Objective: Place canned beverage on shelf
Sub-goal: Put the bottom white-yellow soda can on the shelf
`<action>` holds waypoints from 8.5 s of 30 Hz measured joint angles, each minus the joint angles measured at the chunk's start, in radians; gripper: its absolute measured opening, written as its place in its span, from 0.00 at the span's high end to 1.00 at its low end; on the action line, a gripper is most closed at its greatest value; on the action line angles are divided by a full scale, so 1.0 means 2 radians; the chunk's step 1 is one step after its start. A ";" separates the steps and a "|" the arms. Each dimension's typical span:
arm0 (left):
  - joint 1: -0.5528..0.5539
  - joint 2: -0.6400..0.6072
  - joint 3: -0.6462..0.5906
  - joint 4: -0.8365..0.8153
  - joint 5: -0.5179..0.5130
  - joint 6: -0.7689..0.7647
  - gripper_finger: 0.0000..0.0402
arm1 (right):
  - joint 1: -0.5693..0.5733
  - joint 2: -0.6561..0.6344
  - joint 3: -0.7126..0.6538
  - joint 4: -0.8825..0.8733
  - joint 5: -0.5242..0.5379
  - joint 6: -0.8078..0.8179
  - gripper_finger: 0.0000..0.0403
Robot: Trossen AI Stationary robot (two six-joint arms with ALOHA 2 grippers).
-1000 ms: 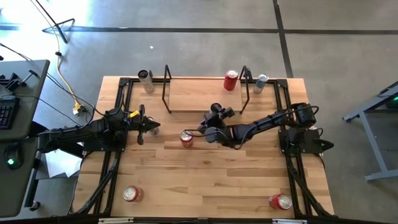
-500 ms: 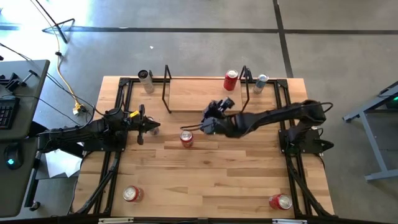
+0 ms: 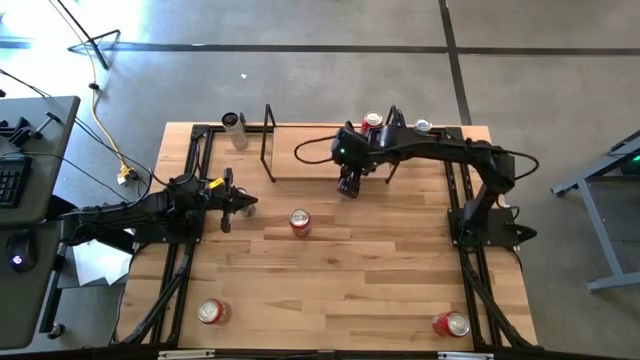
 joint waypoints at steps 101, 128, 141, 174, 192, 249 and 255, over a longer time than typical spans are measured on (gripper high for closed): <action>-0.012 0.000 0.000 -0.003 -0.002 -0.003 1.00 | -0.028 0.087 0.121 -0.155 0.014 0.056 0.29; -0.012 0.000 0.000 -0.003 -0.002 -0.004 1.00 | -0.030 0.115 0.121 -0.131 -0.029 0.041 0.29; -0.012 0.000 0.000 -0.003 -0.002 -0.006 1.00 | -0.026 0.132 0.121 -0.138 -0.024 0.006 0.39; -0.012 0.000 0.000 0.002 -0.027 -0.009 1.00 | -0.165 0.181 0.340 -0.212 -0.053 -0.265 0.41; -0.012 0.000 0.000 0.008 -0.036 -0.013 1.00 | -0.169 0.210 0.340 -0.209 -0.025 -0.272 0.38; -0.012 0.002 0.000 0.001 -0.064 0.010 1.00 | -0.044 0.056 0.022 0.121 0.055 -0.205 0.98; -0.012 0.002 0.000 0.003 -0.064 0.014 1.00 | -0.016 -0.052 -0.220 0.400 0.054 -0.185 1.00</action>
